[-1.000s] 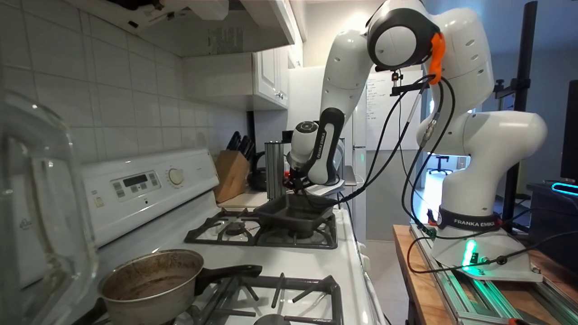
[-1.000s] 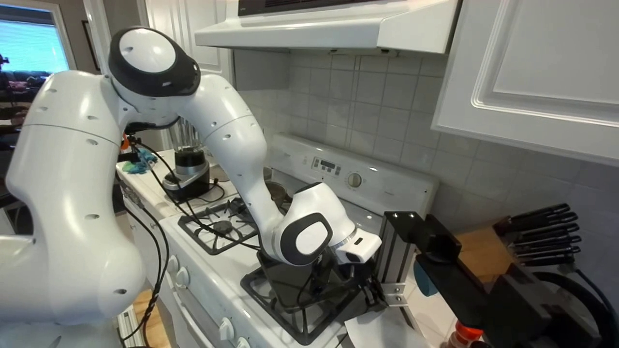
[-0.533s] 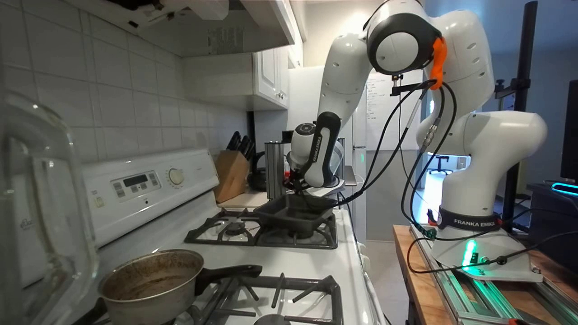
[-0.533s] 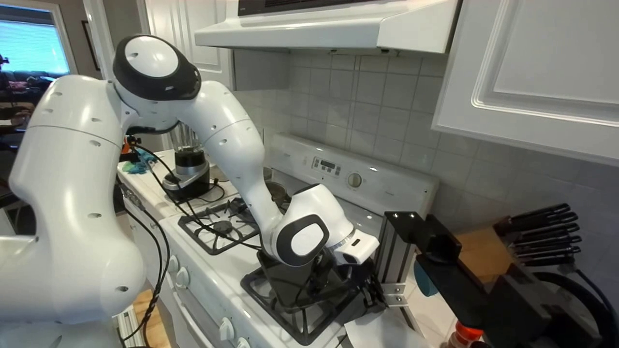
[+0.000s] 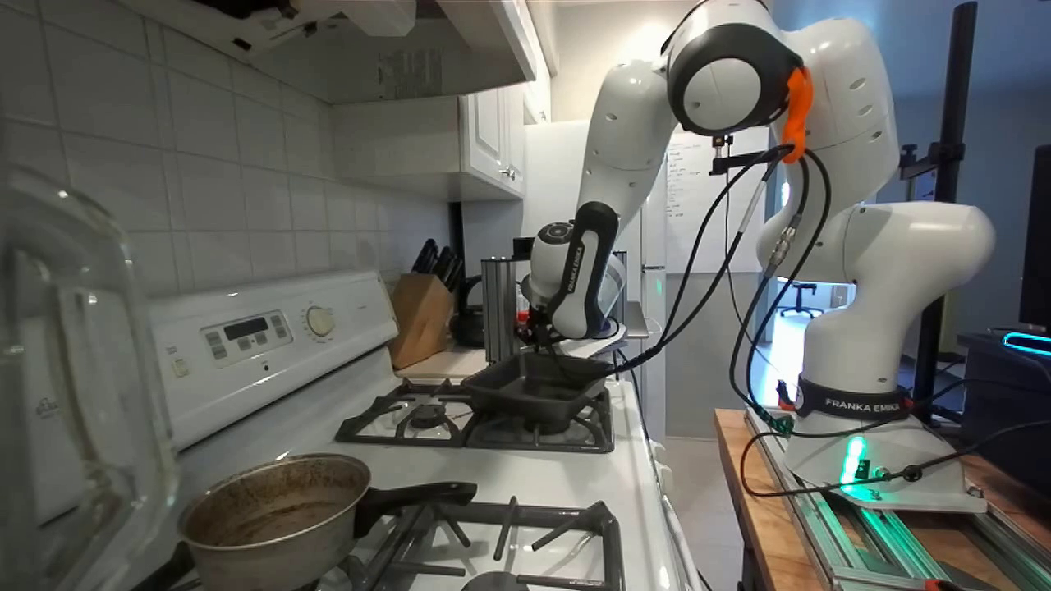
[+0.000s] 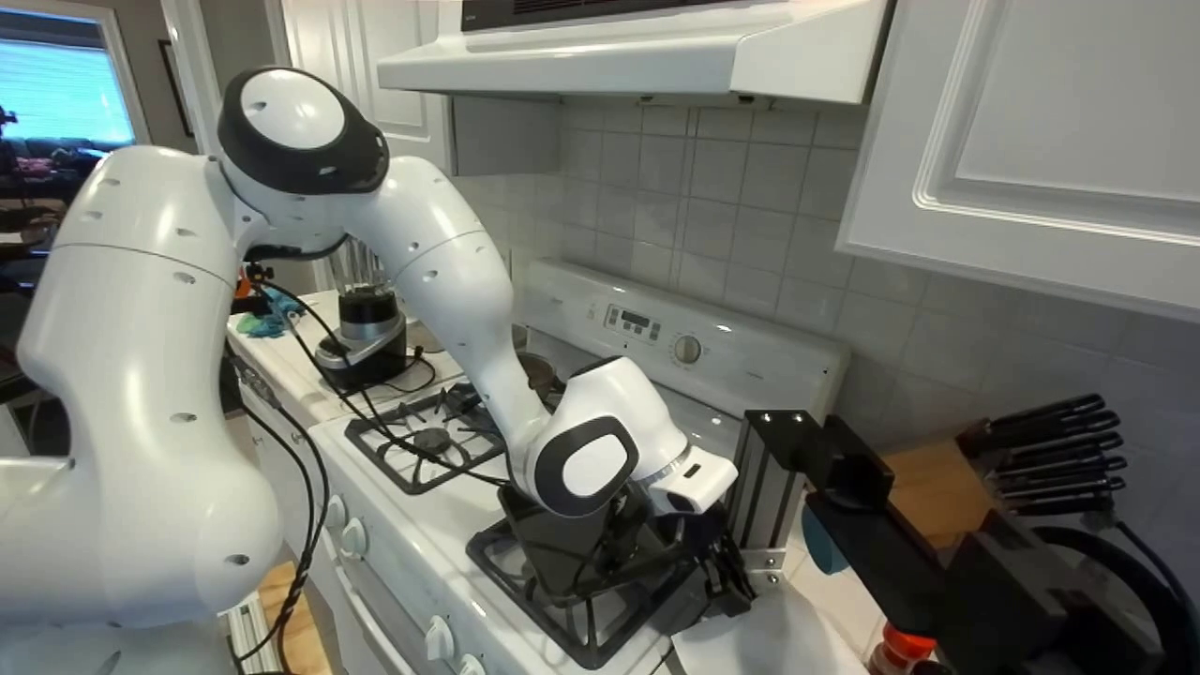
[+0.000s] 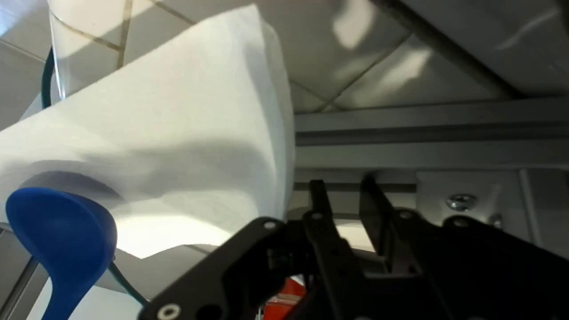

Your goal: Remove the white paper from the top of pot on the left and set it down on the right side of the counter.

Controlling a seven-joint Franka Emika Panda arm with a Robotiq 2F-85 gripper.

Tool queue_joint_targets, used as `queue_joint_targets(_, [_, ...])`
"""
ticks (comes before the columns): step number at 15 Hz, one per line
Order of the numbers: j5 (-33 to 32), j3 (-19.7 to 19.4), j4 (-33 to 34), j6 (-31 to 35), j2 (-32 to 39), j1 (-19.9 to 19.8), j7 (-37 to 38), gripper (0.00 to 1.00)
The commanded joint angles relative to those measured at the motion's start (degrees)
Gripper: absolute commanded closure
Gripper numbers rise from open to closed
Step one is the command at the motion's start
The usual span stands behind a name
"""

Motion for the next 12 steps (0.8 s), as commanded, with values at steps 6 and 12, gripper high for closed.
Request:
queue_joint_targets(6, [-0.9,-2.4,-1.5,-5.4,14.4,3.6,-17.3,0.10])
queue_joint_targets(12, [-1.0,-4.2,-1.4,-9.4,19.9,6.6,-24.1,0.00])
